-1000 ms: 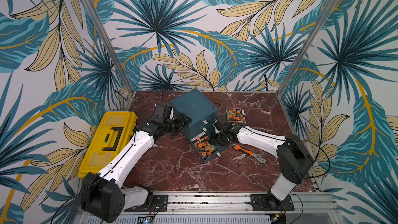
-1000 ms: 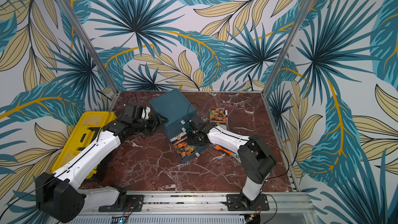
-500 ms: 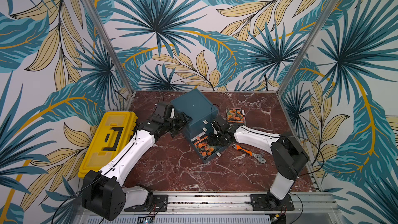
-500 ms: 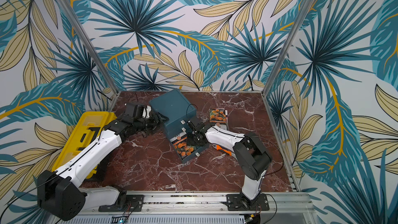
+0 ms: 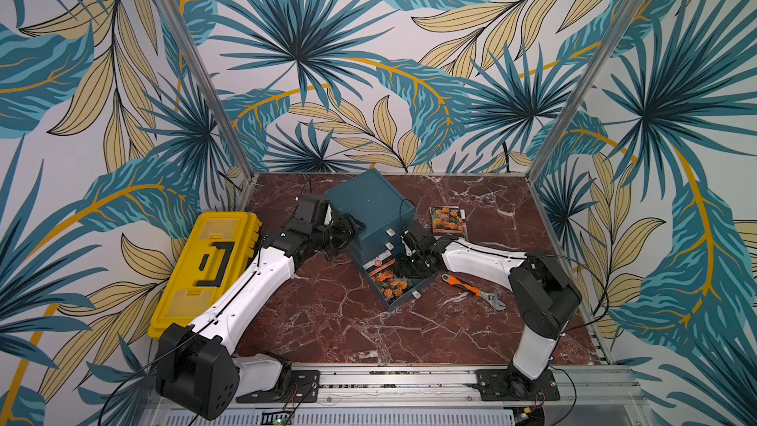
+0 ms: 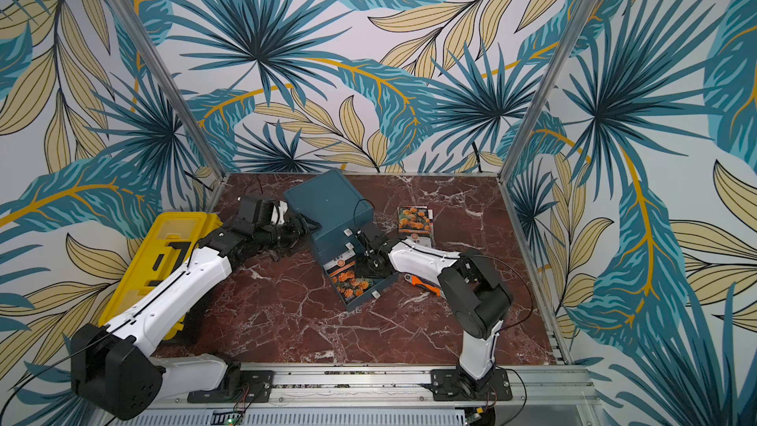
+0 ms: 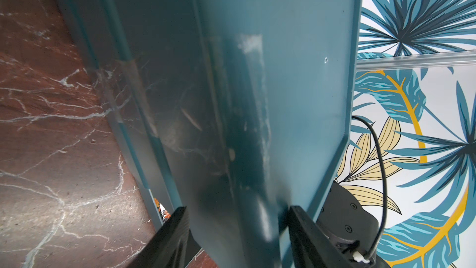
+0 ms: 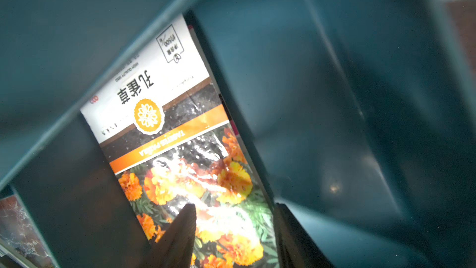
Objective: Take the seed bags out of the drawer
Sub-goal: Pick up the seed packet from the drawer.
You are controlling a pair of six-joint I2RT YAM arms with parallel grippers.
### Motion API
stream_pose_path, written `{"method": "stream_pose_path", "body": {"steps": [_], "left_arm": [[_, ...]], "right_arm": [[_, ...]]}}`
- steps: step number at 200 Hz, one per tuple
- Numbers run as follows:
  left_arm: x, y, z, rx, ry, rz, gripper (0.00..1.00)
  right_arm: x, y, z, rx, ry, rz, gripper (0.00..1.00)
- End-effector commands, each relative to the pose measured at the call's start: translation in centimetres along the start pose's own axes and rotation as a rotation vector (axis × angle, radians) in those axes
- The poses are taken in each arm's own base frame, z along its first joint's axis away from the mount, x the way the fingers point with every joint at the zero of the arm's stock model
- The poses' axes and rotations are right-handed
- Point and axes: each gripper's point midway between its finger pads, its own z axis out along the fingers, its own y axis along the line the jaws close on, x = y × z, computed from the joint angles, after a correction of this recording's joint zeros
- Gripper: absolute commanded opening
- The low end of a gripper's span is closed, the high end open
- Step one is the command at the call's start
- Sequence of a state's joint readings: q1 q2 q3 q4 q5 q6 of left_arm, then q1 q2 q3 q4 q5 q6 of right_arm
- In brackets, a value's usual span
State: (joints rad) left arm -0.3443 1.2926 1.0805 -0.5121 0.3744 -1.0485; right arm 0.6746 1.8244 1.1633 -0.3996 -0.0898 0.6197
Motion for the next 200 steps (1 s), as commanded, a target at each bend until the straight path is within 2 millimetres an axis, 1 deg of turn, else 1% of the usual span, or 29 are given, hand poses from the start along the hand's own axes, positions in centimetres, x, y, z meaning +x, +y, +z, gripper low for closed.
{"method": "stream_pose_path", "body": {"steps": [1, 52, 72, 120, 154, 157, 163, 200], "left_arm": [[0.6, 2.9, 0.8, -0.095, 0.011, -0.031, 0.65], [0.6, 2.8, 0.7, -0.097, 0.009, -0.032, 0.65], [0.5, 2.7, 0.8, -0.094, 0.005, -0.034, 0.65], [0.5, 2.6, 0.8, -0.094, 0.000, -0.033, 0.65], [0.5, 2.6, 1.0, -0.092, -0.004, -0.039, 0.65], [0.5, 2.6, 1.0, -0.092, -0.004, -0.038, 0.65], [0.5, 2.6, 1.0, -0.091, -0.004, -0.038, 0.65], [0.6, 2.5, 1.1, -0.092, -0.006, -0.035, 0.65]], "right_arm": [[0.3, -0.7, 1.3, 0.016, 0.011, -0.012, 0.52], [0.1, 0.0, 2.1, -0.011, 0.029, -0.006, 0.49], [-0.1, 0.4, 2.2, -0.027, 0.032, 0.001, 0.44], [-0.4, 2.2, 1.4, -0.121, 0.024, 0.049, 0.31], [-0.6, 3.6, 0.4, -0.210, 0.010, 0.107, 0.26], [-1.1, 4.1, 0.3, -0.238, -0.011, 0.107, 0.26], [-1.2, 4.6, 0.1, -0.260, -0.011, 0.112, 0.24], [-1.2, 5.9, -0.1, -0.346, 0.002, 0.162, 0.16]]}}
